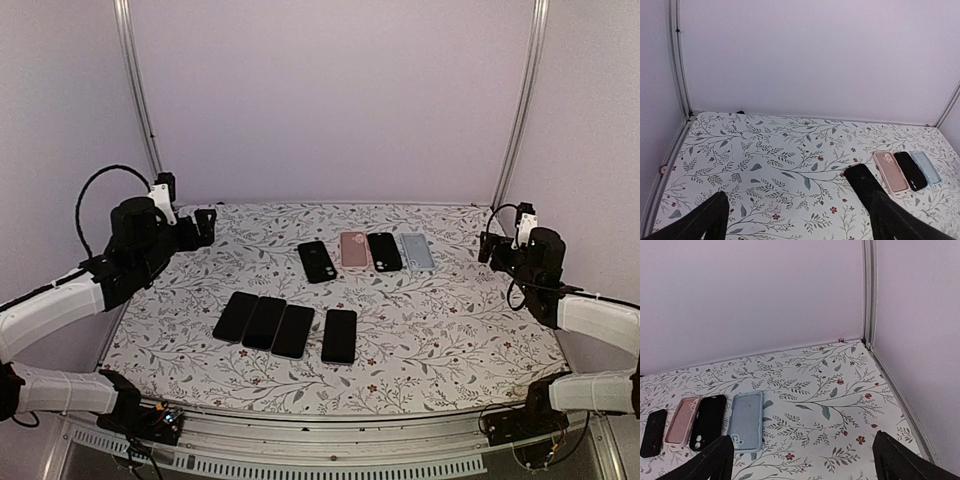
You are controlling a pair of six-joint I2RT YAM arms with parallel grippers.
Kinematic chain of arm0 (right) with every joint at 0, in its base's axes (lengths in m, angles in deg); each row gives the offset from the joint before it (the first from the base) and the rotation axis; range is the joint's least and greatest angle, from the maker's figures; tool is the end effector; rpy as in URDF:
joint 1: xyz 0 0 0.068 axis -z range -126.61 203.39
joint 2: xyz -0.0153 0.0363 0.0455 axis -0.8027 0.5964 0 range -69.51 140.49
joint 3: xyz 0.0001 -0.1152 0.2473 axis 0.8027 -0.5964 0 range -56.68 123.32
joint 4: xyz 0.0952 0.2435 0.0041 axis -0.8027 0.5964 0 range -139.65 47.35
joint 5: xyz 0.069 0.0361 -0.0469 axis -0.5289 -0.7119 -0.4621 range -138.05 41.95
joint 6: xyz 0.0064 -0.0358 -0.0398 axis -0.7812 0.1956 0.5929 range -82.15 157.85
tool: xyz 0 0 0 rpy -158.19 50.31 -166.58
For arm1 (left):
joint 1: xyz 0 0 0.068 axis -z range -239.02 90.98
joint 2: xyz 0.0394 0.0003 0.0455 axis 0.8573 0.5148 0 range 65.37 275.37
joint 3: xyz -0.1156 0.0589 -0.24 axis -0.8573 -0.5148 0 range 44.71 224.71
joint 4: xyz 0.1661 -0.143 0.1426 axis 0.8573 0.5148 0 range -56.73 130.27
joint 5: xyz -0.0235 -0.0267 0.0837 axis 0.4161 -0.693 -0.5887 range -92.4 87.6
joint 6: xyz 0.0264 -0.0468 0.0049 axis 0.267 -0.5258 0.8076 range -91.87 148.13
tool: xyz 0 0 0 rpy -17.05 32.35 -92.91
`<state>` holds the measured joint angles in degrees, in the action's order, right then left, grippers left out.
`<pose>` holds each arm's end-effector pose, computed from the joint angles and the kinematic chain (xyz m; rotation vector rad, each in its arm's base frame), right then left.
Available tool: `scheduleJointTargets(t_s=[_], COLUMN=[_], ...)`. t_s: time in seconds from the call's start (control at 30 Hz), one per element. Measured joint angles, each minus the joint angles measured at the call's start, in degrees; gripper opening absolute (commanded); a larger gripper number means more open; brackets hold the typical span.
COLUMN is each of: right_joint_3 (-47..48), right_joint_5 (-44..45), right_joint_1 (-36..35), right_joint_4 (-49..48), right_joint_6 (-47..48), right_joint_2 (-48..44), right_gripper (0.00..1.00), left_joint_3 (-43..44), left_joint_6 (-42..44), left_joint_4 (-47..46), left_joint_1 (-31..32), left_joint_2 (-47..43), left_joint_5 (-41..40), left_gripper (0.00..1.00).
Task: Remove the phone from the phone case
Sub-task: Reset both arms
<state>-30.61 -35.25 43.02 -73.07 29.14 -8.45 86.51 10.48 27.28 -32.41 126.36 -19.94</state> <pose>0.2315 0.0344 0.2314 0.1356 1.7627 0.0434 0.2268 -0.1015 0.2959 -0.0783 1.7970 -0.2780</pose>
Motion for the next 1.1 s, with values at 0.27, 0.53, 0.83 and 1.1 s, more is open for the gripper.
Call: scheduleJointTargets(t_s=[0.27, 0.53, 0.83, 1.1], right_joint_3=[-5.3, -9.6, -12.4, -12.9], right_joint_5=[-1.6, -2.9, -4.0, -5.7], right_joint_1=[7.5, 9.7, 9.7, 9.7], right_joint_4=[-12.9, -27.3, -45.4, -49.1], right_joint_6=[-0.1, 1.2, 5.3, 6.9], right_joint_2=[8.7, 16.6, 26.1, 27.2], right_gripper=[0.99, 0.99, 0.99, 0.99], left_joint_3=[-7.2, -10.9, -15.8, -21.7], left_joint_6=[6.7, 9.8, 9.7, 10.5], left_joint_4=[-8.6, -11.0, -16.9, -25.8], left_joint_1=[-4.9, -10.6, -13.1, -13.4], left_joint_2=[-1.7, 2.0, 4.8, 5.0], left_joint_5=[-4.1, -5.5, -7.0, -10.8], left_gripper=[0.99, 0.99, 0.99, 0.99])
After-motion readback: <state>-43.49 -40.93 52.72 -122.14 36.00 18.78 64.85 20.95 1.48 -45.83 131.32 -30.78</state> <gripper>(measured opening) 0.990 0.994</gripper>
